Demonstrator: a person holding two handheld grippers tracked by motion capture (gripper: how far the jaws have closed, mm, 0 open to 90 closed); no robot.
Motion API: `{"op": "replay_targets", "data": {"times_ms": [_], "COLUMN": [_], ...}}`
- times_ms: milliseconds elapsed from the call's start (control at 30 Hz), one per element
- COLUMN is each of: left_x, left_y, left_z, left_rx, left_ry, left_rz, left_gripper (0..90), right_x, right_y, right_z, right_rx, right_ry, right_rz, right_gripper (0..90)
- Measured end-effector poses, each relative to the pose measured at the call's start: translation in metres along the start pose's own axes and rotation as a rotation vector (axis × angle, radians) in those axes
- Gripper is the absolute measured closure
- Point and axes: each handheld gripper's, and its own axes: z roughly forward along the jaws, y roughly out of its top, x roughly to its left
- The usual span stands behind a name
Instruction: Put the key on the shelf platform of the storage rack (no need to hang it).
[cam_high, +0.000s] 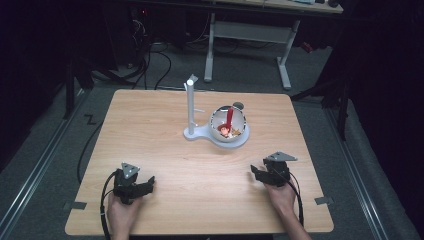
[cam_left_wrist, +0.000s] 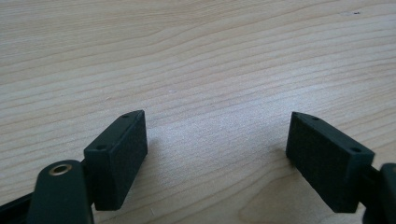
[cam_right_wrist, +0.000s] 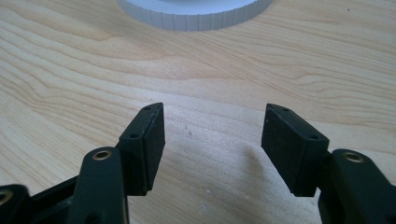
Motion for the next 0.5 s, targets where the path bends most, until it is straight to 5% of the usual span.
{"op": "replay_targets", "data": {"times_ms": [500], "left_x": [0.0002], "left_y": [-0.0001], "left_z": [-0.0001], "left_rx": [0.002], "left_ry": [-0.003], "left_rz": [0.002], "left_gripper": [20.8], "right_x": [0.0016], "right_y": [-0.0067], "right_z": [0.0073], "right_rx": [0.016], "right_ry": [-0.017], "right_rz": [-0.016], "right_gripper": [36.9]}}
